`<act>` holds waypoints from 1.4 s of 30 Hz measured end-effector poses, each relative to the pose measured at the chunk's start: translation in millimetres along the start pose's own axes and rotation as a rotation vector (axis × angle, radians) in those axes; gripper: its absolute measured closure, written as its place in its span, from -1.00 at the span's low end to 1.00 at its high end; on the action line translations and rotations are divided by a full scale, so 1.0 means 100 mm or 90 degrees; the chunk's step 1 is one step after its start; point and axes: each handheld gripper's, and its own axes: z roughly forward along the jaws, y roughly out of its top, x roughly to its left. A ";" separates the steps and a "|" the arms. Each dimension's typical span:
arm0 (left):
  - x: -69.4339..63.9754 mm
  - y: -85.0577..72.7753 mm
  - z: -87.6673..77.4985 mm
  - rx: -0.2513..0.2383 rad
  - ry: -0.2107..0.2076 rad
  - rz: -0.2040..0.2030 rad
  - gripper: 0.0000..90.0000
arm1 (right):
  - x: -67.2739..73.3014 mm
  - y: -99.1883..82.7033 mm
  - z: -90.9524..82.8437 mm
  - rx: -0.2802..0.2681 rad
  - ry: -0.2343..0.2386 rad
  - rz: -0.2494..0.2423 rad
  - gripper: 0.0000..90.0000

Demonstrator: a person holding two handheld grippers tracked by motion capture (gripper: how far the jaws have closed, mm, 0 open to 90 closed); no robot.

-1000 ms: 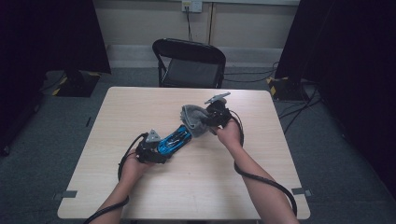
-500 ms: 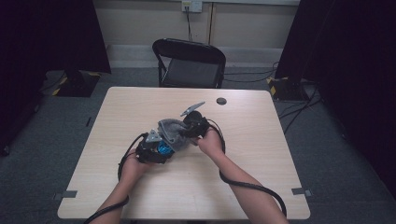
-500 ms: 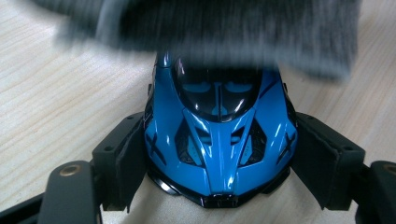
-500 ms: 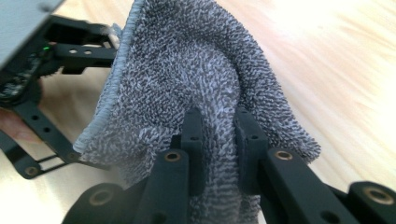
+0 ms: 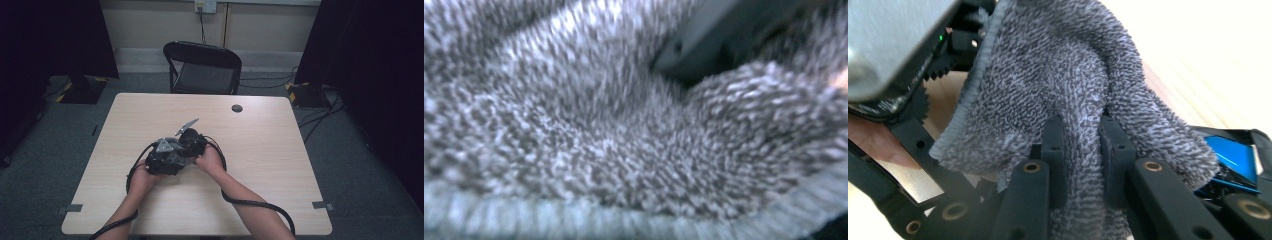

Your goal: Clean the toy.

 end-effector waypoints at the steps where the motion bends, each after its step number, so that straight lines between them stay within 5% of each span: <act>1: 0.00 0.00 0.00 -0.001 -0.002 -0.001 -0.47 | 0.01 0.00 0.01 0.002 -0.001 -0.005 0.70; 18: -0.01 0.00 0.00 -0.002 -0.004 -0.005 -0.47 | -0.04 -0.04 -0.02 -0.009 -0.018 -0.008 0.73; 33: 0.00 0.00 0.00 -0.001 -0.003 -0.004 -0.47 | -0.42 -0.13 -0.12 0.001 -0.069 0.043 0.74; 42: 0.00 0.00 0.00 -0.002 -0.003 -0.005 -0.47 | -0.48 -0.14 -0.13 0.003 -0.099 0.035 0.74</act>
